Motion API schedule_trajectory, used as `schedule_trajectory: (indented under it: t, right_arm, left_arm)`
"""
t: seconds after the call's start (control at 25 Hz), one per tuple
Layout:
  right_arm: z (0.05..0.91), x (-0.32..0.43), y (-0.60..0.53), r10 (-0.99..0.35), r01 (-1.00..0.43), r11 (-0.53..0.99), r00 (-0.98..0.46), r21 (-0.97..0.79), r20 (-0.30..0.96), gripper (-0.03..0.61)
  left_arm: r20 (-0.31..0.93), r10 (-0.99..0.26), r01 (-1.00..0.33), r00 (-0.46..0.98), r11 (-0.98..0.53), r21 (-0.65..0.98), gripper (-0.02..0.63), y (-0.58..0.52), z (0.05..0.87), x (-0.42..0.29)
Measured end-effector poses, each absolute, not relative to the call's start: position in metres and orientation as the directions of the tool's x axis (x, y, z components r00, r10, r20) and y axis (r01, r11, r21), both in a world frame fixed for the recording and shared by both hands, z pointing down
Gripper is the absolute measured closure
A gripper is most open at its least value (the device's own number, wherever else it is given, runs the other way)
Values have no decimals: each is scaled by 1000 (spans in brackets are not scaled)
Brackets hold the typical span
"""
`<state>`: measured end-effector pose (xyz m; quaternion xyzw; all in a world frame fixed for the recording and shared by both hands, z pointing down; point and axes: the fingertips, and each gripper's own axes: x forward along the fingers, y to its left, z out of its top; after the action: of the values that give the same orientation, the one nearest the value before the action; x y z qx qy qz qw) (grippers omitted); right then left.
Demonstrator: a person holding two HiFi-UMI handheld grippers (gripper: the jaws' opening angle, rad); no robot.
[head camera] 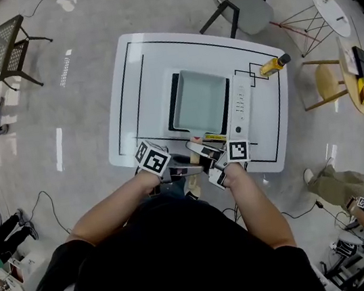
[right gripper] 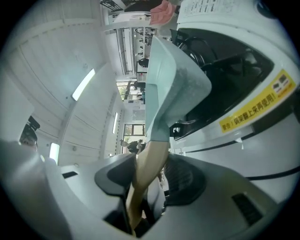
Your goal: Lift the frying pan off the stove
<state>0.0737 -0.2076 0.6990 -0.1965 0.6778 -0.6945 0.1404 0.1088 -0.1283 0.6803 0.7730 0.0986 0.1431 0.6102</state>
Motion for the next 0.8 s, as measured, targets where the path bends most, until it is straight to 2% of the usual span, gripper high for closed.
schedule_trajectory:
  t: [0.8]
  right_arm:
    - [659, 74, -186, -451, -115, 25, -888, -993, 91, 388]
  left_arm:
    - [87, 338, 22, 937, -307, 951, 469, -105, 641, 109]
